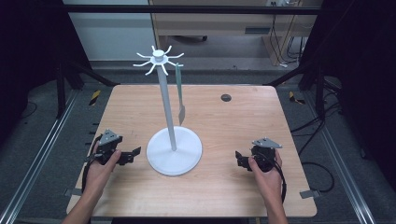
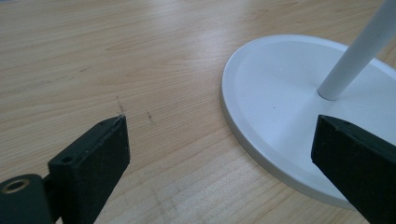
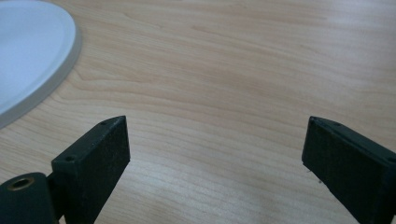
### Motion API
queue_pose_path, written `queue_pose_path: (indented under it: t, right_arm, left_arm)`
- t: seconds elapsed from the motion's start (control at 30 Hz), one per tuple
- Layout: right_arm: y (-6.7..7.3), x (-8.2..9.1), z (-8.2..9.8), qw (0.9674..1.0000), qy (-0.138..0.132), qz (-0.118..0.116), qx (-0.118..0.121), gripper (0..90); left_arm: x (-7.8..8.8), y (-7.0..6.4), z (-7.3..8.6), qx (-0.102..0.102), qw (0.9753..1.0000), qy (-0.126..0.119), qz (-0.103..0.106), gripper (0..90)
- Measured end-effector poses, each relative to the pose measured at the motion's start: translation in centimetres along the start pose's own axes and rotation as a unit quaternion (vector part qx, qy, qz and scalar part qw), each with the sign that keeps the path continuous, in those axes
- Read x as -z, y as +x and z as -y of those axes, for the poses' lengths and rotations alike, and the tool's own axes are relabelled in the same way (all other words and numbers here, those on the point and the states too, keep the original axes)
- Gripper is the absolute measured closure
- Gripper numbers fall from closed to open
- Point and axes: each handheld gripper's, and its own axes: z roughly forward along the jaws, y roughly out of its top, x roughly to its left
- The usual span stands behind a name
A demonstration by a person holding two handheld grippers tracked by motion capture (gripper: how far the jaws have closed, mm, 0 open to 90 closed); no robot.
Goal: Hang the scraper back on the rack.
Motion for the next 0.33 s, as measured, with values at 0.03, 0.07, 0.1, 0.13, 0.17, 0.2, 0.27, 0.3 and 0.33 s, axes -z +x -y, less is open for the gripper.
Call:
queue_pose_path:
  t: [0.03, 0.07, 0.1, 0.13, 0.17, 0.2, 0.27, 0.3, 0.33]
  right_arm:
    - [-0.12, -0.2, 0.2, 1.0, 0.003, 0.002, 0.003, 8.6]
    - [-0.2, -0.31, 0.36, 1.0, 0.007, 0.004, 0.005, 9.1]
    - [-0.26, -0.4, 0.47, 0.9999, 0.012, 0.009, 0.006, 9.5]
    - [-0.39, -0.51, 0.55, 0.9998, 0.016, 0.009, 0.006, 9.5]
    - [-0.5, -0.65, 0.63, 0.9997, 0.02, 0.01, 0.005, 9.5]
    - [-0.66, -0.85, 0.8, 0.9996, 0.025, 0.012, 0.006, 9.6]
    - [-0.67, -0.97, 0.93, 0.9994, 0.033, 0.011, -0.001, 9.7]
    - [-0.71, -1.03, 1.02, 0.9994, 0.033, 0.011, 0.002, 9.7]
    - [-0.68, -1.04, 1.08, 0.9993, 0.035, 0.011, 0.002, 9.7]
  left_arm:
    - [-0.04, 0.0, -0.01, 0.0, 1.0, 0.0, 0.0, 4.3]
    - [-0.07, 0.01, -0.02, -0.001, 1.0, 0.001, 0.0, 4.3]
    - [-0.08, 0.01, -0.02, -0.001, 1.0, 0.001, 0.0, 4.4]
    - [-0.08, 0.01, -0.03, 0.0, 1.0, 0.0, 0.001, 4.4]
    - [-0.07, 0.01, -0.03, 0.0, 1.0, -0.001, 0.001, 4.4]
    - [-0.06, 0.03, -0.04, 0.0, 1.0, -0.001, 0.002, 4.4]
    - [-0.07, 0.04, -0.03, 0.001, 1.0, -0.001, 0.002, 4.5]
    - [-0.07, 0.05, -0.03, 0.001, 1.0, -0.001, 0.002, 4.5]
    - [-0.09, 0.04, -0.03, 0.0, 1.0, -0.001, 0.002, 4.5]
